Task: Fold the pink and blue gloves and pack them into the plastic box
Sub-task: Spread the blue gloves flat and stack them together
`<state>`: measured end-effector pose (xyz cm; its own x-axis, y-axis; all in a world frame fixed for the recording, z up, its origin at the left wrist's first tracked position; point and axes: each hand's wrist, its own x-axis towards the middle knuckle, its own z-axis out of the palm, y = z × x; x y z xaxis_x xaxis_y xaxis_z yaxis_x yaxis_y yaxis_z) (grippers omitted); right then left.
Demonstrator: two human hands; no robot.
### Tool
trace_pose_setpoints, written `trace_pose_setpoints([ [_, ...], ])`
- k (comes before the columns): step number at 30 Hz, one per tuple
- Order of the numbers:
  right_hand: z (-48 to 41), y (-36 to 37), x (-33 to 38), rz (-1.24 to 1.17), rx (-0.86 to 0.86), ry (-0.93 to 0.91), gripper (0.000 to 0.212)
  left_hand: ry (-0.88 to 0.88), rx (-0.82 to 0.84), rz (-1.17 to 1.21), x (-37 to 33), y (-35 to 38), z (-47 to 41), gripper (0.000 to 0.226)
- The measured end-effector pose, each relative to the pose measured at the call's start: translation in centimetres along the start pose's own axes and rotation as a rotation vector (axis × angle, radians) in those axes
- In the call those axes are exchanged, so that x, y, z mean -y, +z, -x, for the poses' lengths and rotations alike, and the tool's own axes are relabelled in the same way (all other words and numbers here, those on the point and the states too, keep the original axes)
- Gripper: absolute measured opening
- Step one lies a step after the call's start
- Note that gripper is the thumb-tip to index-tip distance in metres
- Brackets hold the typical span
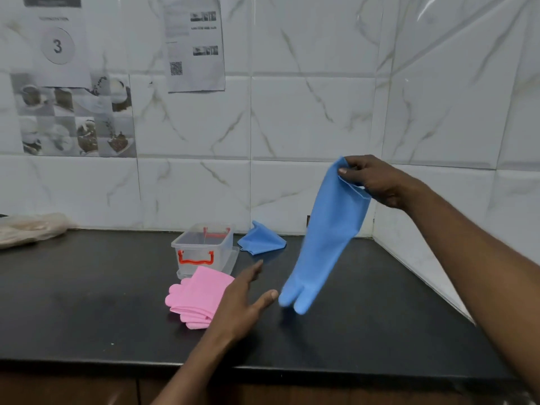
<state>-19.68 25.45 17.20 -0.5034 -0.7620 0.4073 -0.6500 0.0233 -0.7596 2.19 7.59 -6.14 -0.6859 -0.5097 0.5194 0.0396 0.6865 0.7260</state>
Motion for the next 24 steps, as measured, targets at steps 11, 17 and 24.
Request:
trace_pose_setpoints([
  [11,-1.5,0.5,4.7,0.446,0.034,-0.002,0.009,-0.262,-0.022,0.345,-0.7,3.7,-3.3,0.014],
  [17,-1.3,0.5,4.0,0.521,0.012,-0.081,0.019,-0.484,-0.34,0.196,-0.3,3.3,-0.7,0.035],
  [24,-1.7,3.2,4.3,0.454,-0.154,-0.309,0.013,-0.807,0.382,1.49,-2.7,4.7,-0.8,0.126],
])
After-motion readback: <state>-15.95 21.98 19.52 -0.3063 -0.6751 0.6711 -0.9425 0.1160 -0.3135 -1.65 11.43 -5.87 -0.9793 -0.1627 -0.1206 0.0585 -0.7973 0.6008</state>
